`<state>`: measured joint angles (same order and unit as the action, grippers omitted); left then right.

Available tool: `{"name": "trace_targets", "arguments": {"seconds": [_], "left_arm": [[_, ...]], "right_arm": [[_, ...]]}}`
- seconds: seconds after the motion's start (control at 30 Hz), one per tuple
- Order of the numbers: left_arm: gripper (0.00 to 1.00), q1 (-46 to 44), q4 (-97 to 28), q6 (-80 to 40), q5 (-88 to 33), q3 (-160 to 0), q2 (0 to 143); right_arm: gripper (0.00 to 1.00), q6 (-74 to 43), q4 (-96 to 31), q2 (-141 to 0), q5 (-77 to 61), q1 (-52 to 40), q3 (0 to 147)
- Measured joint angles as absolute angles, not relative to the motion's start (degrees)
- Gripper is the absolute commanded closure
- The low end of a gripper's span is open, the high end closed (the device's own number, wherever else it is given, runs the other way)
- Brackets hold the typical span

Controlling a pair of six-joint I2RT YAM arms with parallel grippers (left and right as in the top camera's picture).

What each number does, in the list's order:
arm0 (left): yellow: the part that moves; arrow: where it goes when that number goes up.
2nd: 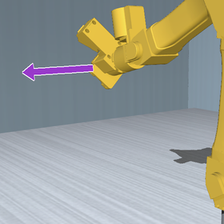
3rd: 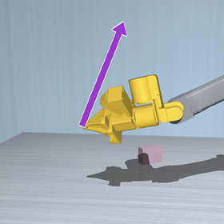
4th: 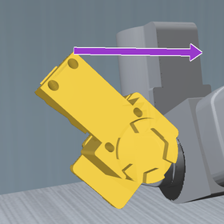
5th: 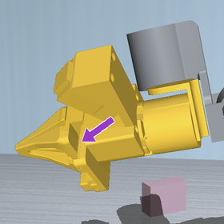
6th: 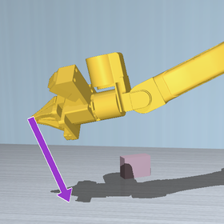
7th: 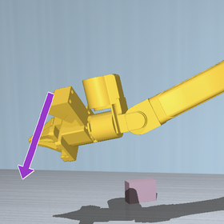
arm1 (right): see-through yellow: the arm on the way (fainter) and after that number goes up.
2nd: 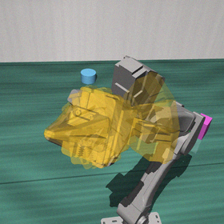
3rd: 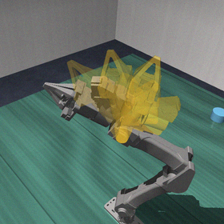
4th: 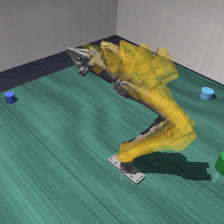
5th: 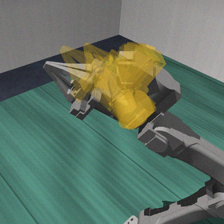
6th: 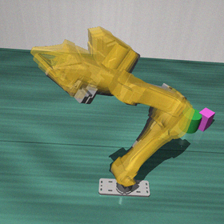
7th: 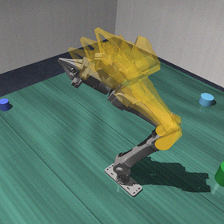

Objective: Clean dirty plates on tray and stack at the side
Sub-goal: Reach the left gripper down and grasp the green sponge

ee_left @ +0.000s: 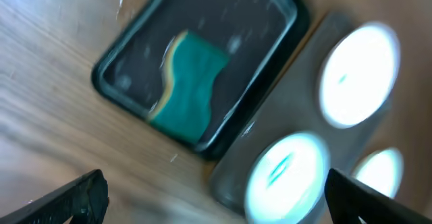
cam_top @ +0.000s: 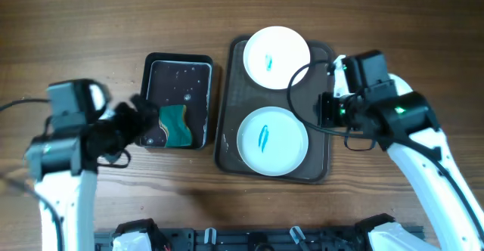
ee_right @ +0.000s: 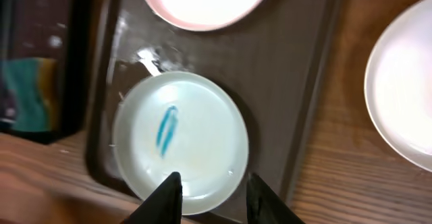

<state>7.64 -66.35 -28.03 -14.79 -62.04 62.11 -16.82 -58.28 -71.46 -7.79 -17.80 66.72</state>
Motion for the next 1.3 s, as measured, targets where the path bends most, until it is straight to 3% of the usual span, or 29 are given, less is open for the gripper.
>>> {"name": "trace_targets", "arguments": {"seconds": [0.03, 0.13, 0.33, 0.6, 0.77, 0.9, 0.93, 0.97, 1.13, 1.2, 1.3], "left_arm": [[0.08, 5.93, -66.65, -27.68, -13.85, -62.02, 63.44], [0.33, 1.06, -66.11, -26.87, -11.31, -61.52, 67.94], [0.44, -6.90, -61.12, -27.86, -8.14, -58.78, 79.07], [0.55, -9.08, -56.34, -33.45, -6.24, -57.36, 93.45], [0.79, -9.30, -53.82, -35.44, -5.19, -57.32, 98.91], [0.82, -9.61, -52.45, -35.94, -4.56, -57.30, 99.74], [0.86, -9.61, -52.42, -35.94, -4.58, -57.32, 99.74], [0.96, -9.61, -52.62, -35.92, -4.71, -57.39, 99.74], [0.96, -9.41, -57.98, -34.52, -6.44, -61.45, 100.14], [0.60, -9.41, -59.75, -33.74, -6.76, -64.01, 100.18], [0.43, -9.41, -60.86, -32.86, -6.59, -67.29, 100.01]], "right_arm": [[0.68, -17.04, -58.30, -71.18, -8.32, -17.80, 66.83], [0.68, -18.13, -58.41, -71.16, -9.61, -17.80, 66.85], [0.68, -18.85, -59.31, -71.16, -10.52, -17.80, 66.85], [0.68, -19.25, -59.37, -71.16, -10.70, -17.80, 66.85], [0.68, -19.25, -59.37, -71.16, -10.74, -17.80, 66.85], [0.68, -19.25, -59.64, -71.16, -10.74, -17.80, 66.85], [0.68, -19.25, -59.86, -71.16, -10.74, -17.80, 66.85], [0.68, -19.25, -60.01, -71.16, -10.74, -17.80, 66.85], [0.68, -19.25, -60.29, -71.16, -10.74, -17.80, 66.85], [0.68, -19.25, -60.45, -71.16, -10.74, -17.80, 66.85], [0.68, -19.25, -60.73, -71.16, -10.74, -17.80, 66.85]]}}
